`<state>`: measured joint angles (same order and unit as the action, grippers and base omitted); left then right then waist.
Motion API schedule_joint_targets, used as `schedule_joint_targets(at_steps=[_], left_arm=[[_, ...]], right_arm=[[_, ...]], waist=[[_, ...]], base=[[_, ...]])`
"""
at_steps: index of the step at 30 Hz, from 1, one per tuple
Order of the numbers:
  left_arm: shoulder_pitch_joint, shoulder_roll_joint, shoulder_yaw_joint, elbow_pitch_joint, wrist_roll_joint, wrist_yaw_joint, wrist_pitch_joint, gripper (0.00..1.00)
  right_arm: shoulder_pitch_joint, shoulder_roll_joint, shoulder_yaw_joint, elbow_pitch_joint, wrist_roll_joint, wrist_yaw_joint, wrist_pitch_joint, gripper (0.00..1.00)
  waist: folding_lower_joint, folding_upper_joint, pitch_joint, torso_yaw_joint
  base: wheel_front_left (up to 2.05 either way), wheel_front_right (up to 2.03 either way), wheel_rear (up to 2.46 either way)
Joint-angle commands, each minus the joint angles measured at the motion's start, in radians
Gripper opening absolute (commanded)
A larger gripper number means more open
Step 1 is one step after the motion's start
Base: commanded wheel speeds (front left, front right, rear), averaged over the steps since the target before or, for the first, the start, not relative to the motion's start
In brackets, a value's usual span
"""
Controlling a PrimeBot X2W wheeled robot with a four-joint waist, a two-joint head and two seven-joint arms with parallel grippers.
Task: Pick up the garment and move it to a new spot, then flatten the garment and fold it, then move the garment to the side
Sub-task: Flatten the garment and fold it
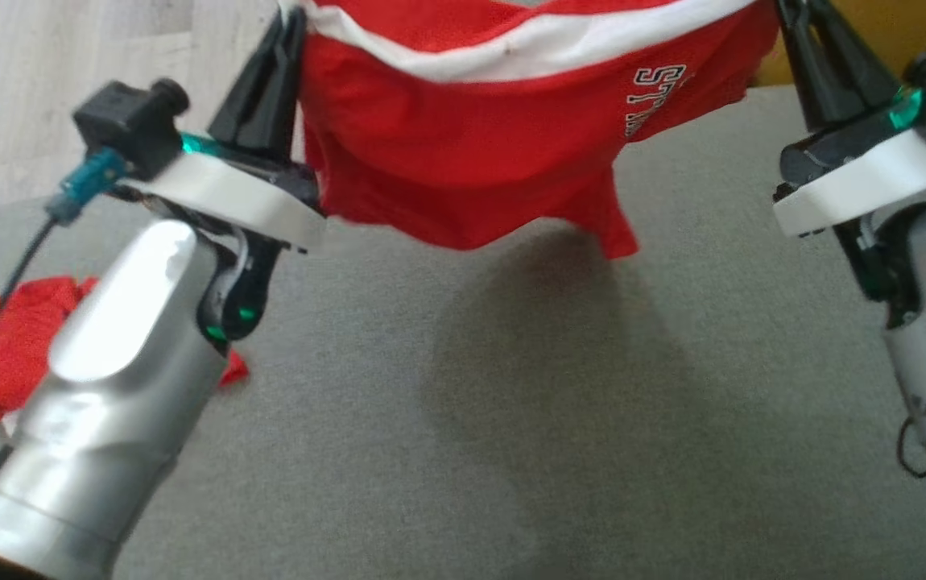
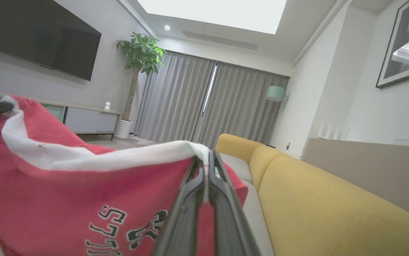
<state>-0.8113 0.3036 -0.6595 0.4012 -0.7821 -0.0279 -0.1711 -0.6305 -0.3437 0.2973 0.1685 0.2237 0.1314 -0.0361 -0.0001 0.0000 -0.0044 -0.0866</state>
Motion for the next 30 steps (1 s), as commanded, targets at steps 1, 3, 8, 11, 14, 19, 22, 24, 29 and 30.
schedule_joint_targets(at_steps=[1,3,8,11,14,19,22,24,29,30], left_arm=[[-0.036,0.043,0.054,-0.041,-0.006,0.008,0.001,0.00],[-0.026,0.053,0.060,-0.080,-0.006,0.022,0.001,0.00],[0.004,0.082,0.087,-0.177,-0.001,0.061,-0.021,0.00],[0.033,0.102,0.097,-0.231,0.002,0.080,-0.026,0.00],[0.074,0.122,0.108,-0.299,-0.002,0.107,-0.026,0.00],[0.156,0.162,0.126,-0.447,-0.011,0.162,-0.010,0.00],[0.188,0.174,0.137,-0.510,-0.021,0.188,0.001,0.00],[0.214,0.194,0.144,-0.590,-0.021,0.221,0.022,0.00],[0.205,0.216,0.149,-0.622,-0.018,0.241,0.058,0.00],[0.195,0.216,0.149,-0.617,-0.022,0.239,0.066,0.00]], right_arm=[[-0.050,-0.019,0.012,-0.032,0.006,-0.001,0.007,0.00],[-0.060,-0.032,0.021,-0.031,0.016,-0.001,0.013,0.00],[-0.050,-0.054,0.031,-0.042,0.028,-0.001,0.025,0.00],[-0.021,-0.074,0.031,-0.058,0.033,-0.001,0.033,0.00],[0.020,-0.085,0.016,-0.089,0.037,-0.001,0.047,0.00],[0.103,-0.094,-0.011,-0.197,0.033,-0.001,0.097,0.00],[0.135,-0.093,-0.031,-0.253,0.030,-0.001,0.126,0.00],[0.175,-0.094,-0.053,-0.326,0.023,-0.001,0.175,0.00],[0.181,-0.102,-0.056,-0.379,0.012,-0.001,0.225,0.00],[0.172,-0.104,-0.051,-0.378,0.011,-0.001,0.232,0.00]], waist=[[0.0001,0.0000,-0.009,0.008],[0.0001,0.0000,-0.018,0.014],[0.0001,0.0000,-0.041,0.025],[0.0001,0.0000,-0.055,0.030],[0.0001,0.0000,-0.067,0.030],[0.0001,0.0000,-0.077,0.027],[0.0001,0.0000,-0.075,0.026],[0.0001,0.0000,-0.066,0.028],[0.0001,0.0000,-0.038,0.028],[0.0001,0.0000,-0.028,0.027]], base=[[0.00,0.00,0.00],[0.00,0.00,0.00],[0.00,0.00,0.00],[0.00,0.00,0.00],[0.00,0.00,0.00],[0.00,0.00,0.00],[0.00,0.00,0.00],[0.00,0.00,0.00],[0.00,0.00,0.00],[0.00,0.00,0.00]])
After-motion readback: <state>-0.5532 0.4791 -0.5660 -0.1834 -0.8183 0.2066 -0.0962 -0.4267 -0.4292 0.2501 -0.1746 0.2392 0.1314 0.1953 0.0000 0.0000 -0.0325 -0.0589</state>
